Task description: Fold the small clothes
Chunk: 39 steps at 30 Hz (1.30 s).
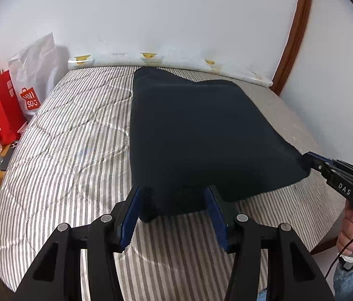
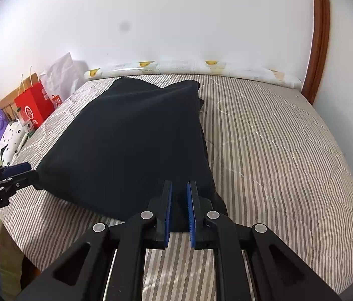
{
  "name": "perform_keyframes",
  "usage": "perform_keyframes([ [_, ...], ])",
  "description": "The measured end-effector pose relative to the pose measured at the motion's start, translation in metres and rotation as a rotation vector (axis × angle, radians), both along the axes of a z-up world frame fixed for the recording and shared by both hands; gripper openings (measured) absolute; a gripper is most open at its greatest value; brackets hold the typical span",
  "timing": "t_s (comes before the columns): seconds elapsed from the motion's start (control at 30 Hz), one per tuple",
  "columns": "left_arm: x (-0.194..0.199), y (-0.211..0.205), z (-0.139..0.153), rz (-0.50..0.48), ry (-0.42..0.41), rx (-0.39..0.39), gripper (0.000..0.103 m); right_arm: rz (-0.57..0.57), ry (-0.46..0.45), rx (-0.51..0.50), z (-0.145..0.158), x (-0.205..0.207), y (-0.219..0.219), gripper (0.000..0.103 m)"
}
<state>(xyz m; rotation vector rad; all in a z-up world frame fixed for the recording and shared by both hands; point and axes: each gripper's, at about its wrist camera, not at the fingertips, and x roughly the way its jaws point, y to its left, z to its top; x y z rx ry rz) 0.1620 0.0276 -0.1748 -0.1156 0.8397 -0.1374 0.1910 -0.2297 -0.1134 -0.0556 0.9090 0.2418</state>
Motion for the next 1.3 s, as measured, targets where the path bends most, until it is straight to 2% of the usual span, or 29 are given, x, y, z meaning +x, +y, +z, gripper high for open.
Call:
perform_keyframes([
  [0.17,-0.020,-0.007,0.019,-0.001,-0.047,0.016,0.050,-0.014,-0.029,-0.006,0.014,-0.018,-0.005,0.011],
  [0.27,-0.031,-0.011,0.033,0.007,-0.088,0.035,0.061,-0.034,-0.054,0.001,0.027,-0.025,-0.010,0.012],
  [0.3,-0.036,-0.013,0.038,0.011,-0.105,0.045,0.061,-0.044,-0.065,0.006,0.033,-0.027,-0.012,0.015],
  [0.37,-0.042,-0.016,0.046,0.019,-0.121,0.055,0.064,-0.060,-0.088,0.015,0.044,-0.033,-0.017,0.020],
  [0.47,-0.052,-0.020,0.057,0.032,-0.144,0.065,0.070,-0.082,-0.120,0.031,0.060,-0.044,-0.025,0.034],
  [0.53,-0.060,-0.023,0.065,0.045,-0.155,0.080,0.074,-0.094,-0.132,0.045,0.069,-0.051,-0.029,0.050],
  [0.6,-0.067,-0.025,0.072,0.056,-0.171,0.093,0.077,-0.105,-0.146,0.057,0.078,-0.060,-0.033,0.058],
  [0.63,-0.072,-0.026,0.076,0.057,-0.179,0.098,0.083,-0.112,-0.156,0.056,0.083,-0.067,-0.036,0.063],
  [0.7,-0.079,-0.027,0.083,0.055,-0.195,0.097,0.086,-0.112,-0.165,0.047,0.090,-0.076,-0.038,0.069],
  [0.8,-0.089,-0.029,0.092,0.063,-0.214,0.097,0.088,-0.103,-0.173,0.030,0.098,-0.086,-0.040,0.070],
  [0.87,-0.094,-0.030,0.097,0.062,-0.223,0.094,0.091,-0.110,-0.175,0.011,0.101,-0.090,-0.042,0.078],
  [0.9,-0.096,-0.031,0.100,0.060,-0.227,0.096,0.093,-0.109,-0.172,0.006,0.102,-0.092,-0.042,0.087],
  [0.93,-0.098,-0.032,0.102,0.059,-0.232,0.101,0.093,-0.106,-0.173,0.003,0.104,-0.095,-0.043,0.092],
  [1.03,-0.101,-0.036,0.105,0.062,-0.243,0.119,0.093,-0.112,-0.206,-0.008,0.110,-0.103,-0.045,0.100],
  [1.3,-0.105,-0.044,0.107,0.063,-0.246,0.120,0.094,-0.132,-0.225,-0.031,0.119,-0.117,-0.054,0.102],
])
